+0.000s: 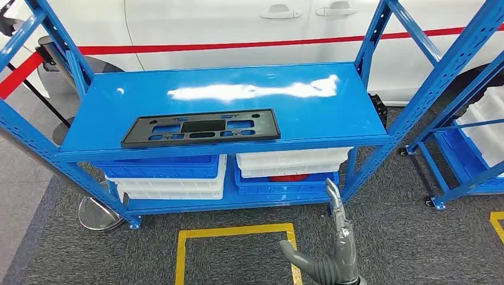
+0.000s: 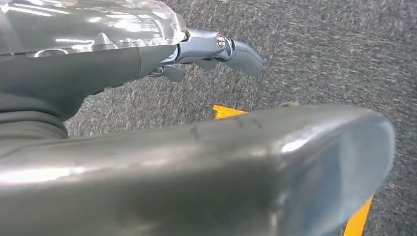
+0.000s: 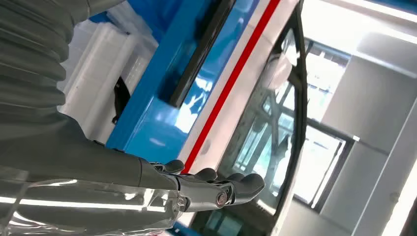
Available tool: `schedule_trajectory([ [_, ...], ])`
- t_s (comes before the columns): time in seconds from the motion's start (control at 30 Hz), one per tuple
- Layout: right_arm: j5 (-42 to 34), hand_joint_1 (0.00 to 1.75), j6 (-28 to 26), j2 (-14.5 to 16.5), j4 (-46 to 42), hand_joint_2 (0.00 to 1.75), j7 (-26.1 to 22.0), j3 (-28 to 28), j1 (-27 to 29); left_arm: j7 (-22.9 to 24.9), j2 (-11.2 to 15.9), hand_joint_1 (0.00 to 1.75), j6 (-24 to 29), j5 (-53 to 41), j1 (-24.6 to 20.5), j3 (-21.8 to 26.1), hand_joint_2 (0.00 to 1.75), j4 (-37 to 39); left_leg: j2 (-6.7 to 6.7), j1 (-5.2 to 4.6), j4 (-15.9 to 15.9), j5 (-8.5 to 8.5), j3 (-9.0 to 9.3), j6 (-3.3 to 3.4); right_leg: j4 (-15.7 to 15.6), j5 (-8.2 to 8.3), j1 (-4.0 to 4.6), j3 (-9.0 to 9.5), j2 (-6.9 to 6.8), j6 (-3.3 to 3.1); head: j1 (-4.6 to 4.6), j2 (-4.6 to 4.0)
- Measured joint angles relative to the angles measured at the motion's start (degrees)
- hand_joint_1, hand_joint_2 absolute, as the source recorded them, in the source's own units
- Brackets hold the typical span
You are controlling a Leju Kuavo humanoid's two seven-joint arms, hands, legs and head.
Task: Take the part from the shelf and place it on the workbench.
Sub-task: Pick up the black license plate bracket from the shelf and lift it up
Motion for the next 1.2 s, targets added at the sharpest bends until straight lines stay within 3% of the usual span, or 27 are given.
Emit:
schedule_trajectory([
  [0.03,0.47,0.0,0.22,-0.16,-0.07,1.16,0.69,0.52,-0.15,-0.08,0.0,0.0,-0.01,-0.05,-0.03,-0.09,0.0,0.02,0.0,-0.03,0.0,0.0,-0.01,0.03,-0.02,0.02,-0.02,0.0,0.0,0.04,0.0,0.0],
  [0.07,0.95,0.0,0.42,-0.28,-0.09,1.31,1.41,1.01,-0.35,-0.15,0.0,0.0,-0.04,-0.16,-0.07,-0.21,0.0,0.04,-0.01,-0.06,0.01,0.01,-0.04,0.07,-0.03,0.04,-0.05,-0.01,0.0,0.07,-0.01,0.01],
  [0.1,1.9,0.0,0.78,-0.5,-0.13,1.75,2.73,1.96,-0.74,-0.32,0.0,0.0,-0.09,-0.36,-0.16,-0.43,0.0,0.08,-0.01,-0.12,0.03,0.01,-0.08,0.16,-0.06,0.08,-0.11,-0.02,0.0,0.14,-0.01,0.0],
  [0.27,8.69,0.0,0.5,-0.76,0.61,1.75,8.22,5.07,-3.57,-1.18,0.0,0.0,-0.32,-1.56,-0.74,-1.48,0.0,0.21,-0.02,-0.08,-0.13,0.31,-0.21,0.97,-0.51,0.4,-0.38,0.03,0.01,0.83,-0.02,0.0],
  [0.33,12.19,0.0,-0.49,-0.88,0.98,1.75,9.81,5.75,-4.82,-1.42,-0.07,0.0,-0.35,-1.98,-0.9,-1.8,0.0,0.22,0.09,0.29,-0.96,0.85,0.05,1.54,0.88,-0.59,-0.19,-0.61,-0.12,0.97,0.03,0.0],
  [0.43,17.09,0.0,-1.81,-1.59,1.83,1.75,12.61,7.5,-7.67,-1.6,-0.15,0.0,-0.4,-2.51,-1.07,-2.45,0.0,0.26,0.36,0.35,-1.39,1.21,0.08,1.95,10.83,-5.39,0.11,-5.69,-0.37,0.65,0.13,0.01],
  [0.47,18.44,0.0,-2.11,-1.85,2.23,1.75,13.72,8.29,-8.64,-1.6,-0.17,0.0,-0.41,-2.67,-1.08,-2.6,0.0,0.27,0.4,0.28,-1.37,1.2,0.05,1.95,14.11,-6.33,0.23,-7.49,-0.38,0.55,0.14,0.01],
  [0.5,19.61,0.0,-2.36,-2.06,2.64,1.75,14.86,9.14,-9.54,-1.61,-0.19,0.0,-0.42,-2.81,-1.09,-2.69,0.0,0.28,0.39,0.22,-1.35,1.16,0.09,1.94,15.64,-6.17,0.35,-8.48,-0.38,0.4,0.13,0.01],
  [0.53,20.69,0.0,-2.58,-2.21,3.06,1.75,16.04,10.06,-10.44,-1.61,-0.22,0.0,-0.42,-2.93,-1.12,-2.76,0.0,0.29,0.34,0.17,-1.32,1.1,0.19,1.91,14.75,-4.78,0.48,-8.32,-0.38,0.15,0.13,0.01],
  [0.6,22.67,0.0,-2.98,-2.42,3.87,1.75,18.51,12.02,-12.25,-1.63,-0.28,0.0,-0.42,-3.09,-1.21,-2.84,0.0,0.3,0.18,0.1,-1.23,0.86,0.51,1.75,7.56,-0.29,0.85,-5.34,-0.37,-0.65,0.13,0.0],
  [0.67,24.5,0.0,-3.41,-2.56,4.7,1.75,20.96,14.0,-14.0,-1.69,-0.38,0.0,-0.44,-3.31,-1.36,-2.95,0.0,0.32,0.09,-0.04,-1.02,0.58,0.53,1.34,1.23,2.11,1.28,-2.59,-0.41,-1.36,0.07,0.0],
  [0.73,26.43,0.0,-4.0,-2.75,5.76,1.75,23.63,16.23,-15.73,-1.74,-0.45,0.0,-0.47,-3.61,-1.5,-3.16,0.0,0.36,0.07,0.05,-0.99,0.5,0.3,0.71,-0.18,2.16,1.58,-2.13,-0.36,-1.64,0.01,0.0],
  [0.83,29.52,0.0,-4.99,-3.04,7.33,1.75,27.65,19.74,-18.16,-1.8,-0.46,0.0,-0.48,-4.03,-1.71,-3.48,0.0,0.38,0.14,0.18,-0.12,-0.33,0.02,-0.35,-1.08,2.49,1.21,-1.77,-0.45,-2.26,-0.09,0.01],
  [0.9,31.49,0.0,-5.67,-3.12,8.73,1.75,30.17,21.98,-19.89,-1.85,-0.45,0.0,-0.48,-4.26,-1.83,-3.73,0.0,0.38,0.3,0.57,5.04,-3.16,-2.41,-1.11,-1.51,2.59,0.93,-1.45,-0.72,-2.65,-0.23,0.01],
  [0.97,33.37,0.0,-6.28,-3.15,10.67,1.75,32.63,24.33,-21.59,-1.87,-0.46,0.0,-0.51,-4.57,-1.89,-3.96,0.0,0.38,0.46,1.18,12.56,-6.16,-6.37,-1.82,-1.5,2.5,0.87,-1.43,-0.86,-2.78,-0.28,0.01],
  [1.0,34.25,0.0,-6.55,-3.15,11.72,1.75,33.77,25.54,-22.34,-1.87,-0.46,0.0,-0.56,-4.73,-1.89,-4.03,0.0,0.38,0.54,1.46,14.69,-6.41,-7.66,-2.12,-1.47,2.44,0.82,-1.4,-0.89,-2.75,-0.29,0.01],
  [1.03,35.1,0.0,-6.81,-3.15,12.76,1.75,34.82,26.71,-23.06,-1.87,-0.46,0.0,-0.64,-4.94,-1.9,-4.09,0.0,0.38,0.62,1.71,14.5,-5.42,-7.85,-2.38,-1.42,2.34,0.72,-1.33,-0.87,-2.63,-0.29,0.01],
  [1.07,36.02,0.0,-7.1,-3.12,13.9,1.75,35.88,27.94,-23.81,-1.87,-0.46,0.0,-0.75,-5.1,-1.95,-4.15,0.0,0.38,0.7,1.93,11.98,-3.39,-6.87,-2.6,-1.36,2.19,0.57,-1.19,-0.84,-2.44,-0.3,0.01],
  [1.13,37.83,0.0,-7.72,-2.9,16.34,1.75,37.75,30.11,-25.32,-1.86,-0.49,0.0,-1.11,-5.53,-2.18,-4.22,0.0,0.38,0.78,2.11,3.81,0.64,-3.27,-2.89,-1.14,1.76,0.34,-0.85,-0.77,-1.82,-0.33,0.01],
  [1.2,39.63,0.0,-8.34,-2.42,19.08,1.75,39.17,31.88,-26.78,-1.83,-0.58,0.0,-1.57,-5.92,-2.53,-4.3,0.0,0.38,0.67,1.91,-0.67,1.85,-1.25,-2.48,-0.97,1.51,0.39,-0.8,-0.72,-1.07,-0.39,0.01],
])
